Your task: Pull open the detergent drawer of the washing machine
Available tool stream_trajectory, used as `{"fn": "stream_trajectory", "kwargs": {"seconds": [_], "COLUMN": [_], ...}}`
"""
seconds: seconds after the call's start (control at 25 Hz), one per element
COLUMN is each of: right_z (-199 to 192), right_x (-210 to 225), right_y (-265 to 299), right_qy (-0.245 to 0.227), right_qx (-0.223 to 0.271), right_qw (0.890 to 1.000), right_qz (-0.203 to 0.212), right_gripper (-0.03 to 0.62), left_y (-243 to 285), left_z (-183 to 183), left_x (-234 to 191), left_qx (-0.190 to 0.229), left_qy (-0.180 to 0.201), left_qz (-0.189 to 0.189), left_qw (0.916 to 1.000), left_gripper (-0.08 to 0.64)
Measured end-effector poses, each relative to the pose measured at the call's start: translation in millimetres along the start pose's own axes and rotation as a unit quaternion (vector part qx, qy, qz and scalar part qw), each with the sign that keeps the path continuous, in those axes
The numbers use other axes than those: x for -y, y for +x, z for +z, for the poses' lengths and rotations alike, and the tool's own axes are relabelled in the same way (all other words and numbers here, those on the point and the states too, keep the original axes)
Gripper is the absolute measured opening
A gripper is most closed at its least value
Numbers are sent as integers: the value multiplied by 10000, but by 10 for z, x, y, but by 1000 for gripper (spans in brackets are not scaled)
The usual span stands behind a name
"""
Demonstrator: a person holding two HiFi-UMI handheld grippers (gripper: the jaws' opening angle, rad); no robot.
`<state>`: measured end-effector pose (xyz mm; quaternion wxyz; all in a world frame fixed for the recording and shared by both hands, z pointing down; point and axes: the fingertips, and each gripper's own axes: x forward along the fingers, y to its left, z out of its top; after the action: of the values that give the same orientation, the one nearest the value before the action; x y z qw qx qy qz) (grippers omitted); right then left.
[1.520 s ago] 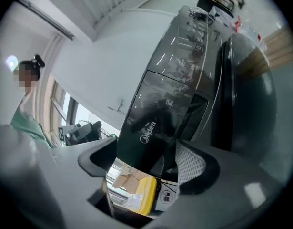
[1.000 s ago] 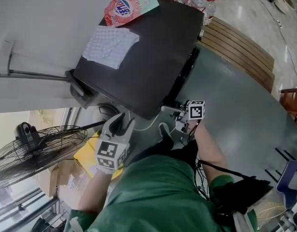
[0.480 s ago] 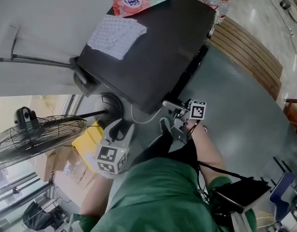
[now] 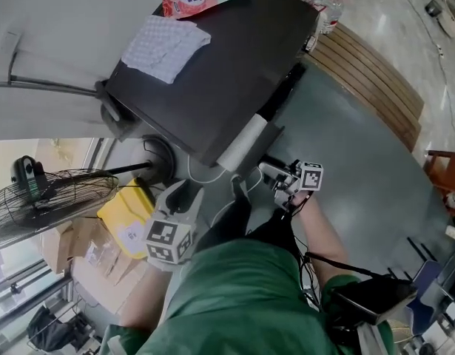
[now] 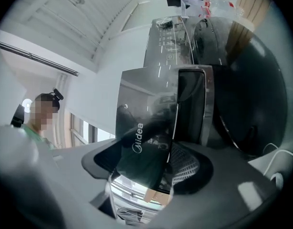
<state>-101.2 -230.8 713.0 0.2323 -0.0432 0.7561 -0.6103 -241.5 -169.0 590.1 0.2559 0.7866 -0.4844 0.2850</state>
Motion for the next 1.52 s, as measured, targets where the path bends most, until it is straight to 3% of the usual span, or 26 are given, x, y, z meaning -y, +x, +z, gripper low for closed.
{"fn": "stream_trajectory", "kwargs": {"seconds": [0.28,0.68,0.84,1.08,1.2,1.36,1.52], "right_z": [-63,-117,-145,-168,-181,-161,111], "right_x": [-240,-404,-399,-313,-306,-376,-728], "right_y": [-544,-1101,-1243,-1333,-1378,-1539,-1646], "right_qy": [49,3,-55,-55,-369,-980,-1637], "right_qx": [356,426,383,324,202,-102,46], "right_qw": [9993,9991,9992,9965,9911,9677,9447], "right_qz": [-83,18,-140,-767,-1264,-2322,-2840], "right_gripper": [308,307,307,305,301,248,199], "left_y": [232,339,370,436,467,461,446], "left_z": [236,244,197,231,270,412,589], "left_x": [594,1049,1139,1231,1245,1240,1231], "left_qx": [45,-70,-116,-72,-16,145,344], "left_qy": [537,613,587,573,577,589,579], "left_qz": [-395,-600,-653,-774,-798,-835,-848], "left_qw": [9978,9963,9961,9953,9951,9947,9941], "left_gripper": [141,141,140,140,140,140,138]}}
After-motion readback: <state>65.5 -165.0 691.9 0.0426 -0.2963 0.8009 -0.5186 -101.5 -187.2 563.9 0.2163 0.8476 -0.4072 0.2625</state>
